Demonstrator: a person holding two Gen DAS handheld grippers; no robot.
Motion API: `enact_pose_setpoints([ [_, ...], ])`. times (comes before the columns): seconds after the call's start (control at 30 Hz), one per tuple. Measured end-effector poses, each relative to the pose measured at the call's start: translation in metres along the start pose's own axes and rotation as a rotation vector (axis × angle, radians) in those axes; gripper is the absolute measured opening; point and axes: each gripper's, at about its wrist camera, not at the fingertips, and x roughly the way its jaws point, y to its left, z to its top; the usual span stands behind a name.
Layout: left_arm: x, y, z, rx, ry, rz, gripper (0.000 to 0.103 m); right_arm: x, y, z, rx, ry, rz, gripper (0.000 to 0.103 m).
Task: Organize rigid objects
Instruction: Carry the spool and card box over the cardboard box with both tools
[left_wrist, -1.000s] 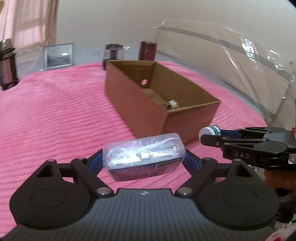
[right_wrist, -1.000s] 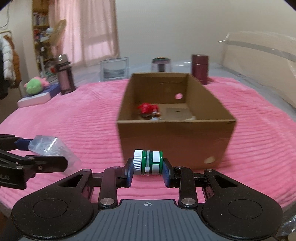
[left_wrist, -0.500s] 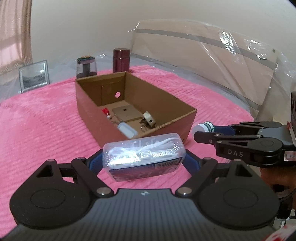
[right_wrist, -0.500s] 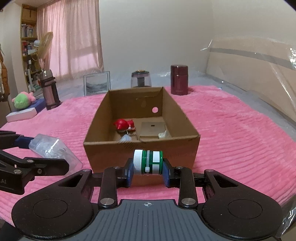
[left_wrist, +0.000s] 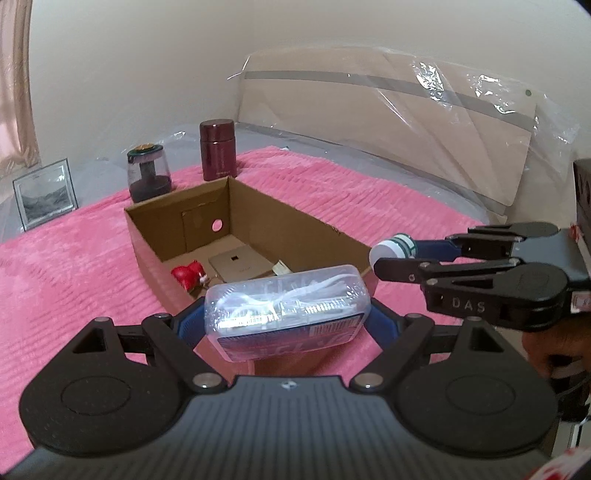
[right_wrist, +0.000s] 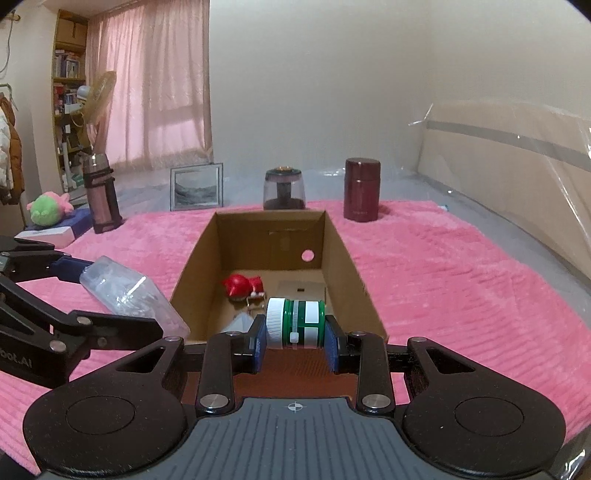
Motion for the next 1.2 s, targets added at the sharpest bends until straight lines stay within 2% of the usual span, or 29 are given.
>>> enact_pose_setpoints([
  [0.13,0.007,0.006,0.010,0.004,-0.005,-0.010,0.085,0.009,-0.005,0.011,-0.018,0.001,0.003,0.029],
  [0.3,0.018,0.023,0.028,0.008,-0.007,-0.020,0.085,0.033,-0.019,0.023,0.004,0.043,0.054,0.029],
  [0.6,0.066,0.074,0.076,0.055,0.041,0.011,0.085,0.088,-0.021,0.056,-0.112,0.114,0.089,0.029],
  [0.73,0.093,0.094,0.092,0.075,0.080,0.010,0.085,0.122,-0.023,0.070,-0.139,0.158,0.125,0.029],
  [0.87,0.125,0.110,0.097,0.090,0.153,-0.010,0.085,0.157,-0.025,0.076,-0.191,0.215,0.136,0.029],
  [1.2,0.182,0.104,0.082,0.269,0.302,-0.031,0.085,0.208,-0.027,0.059,-0.281,0.328,0.163,0.029],
])
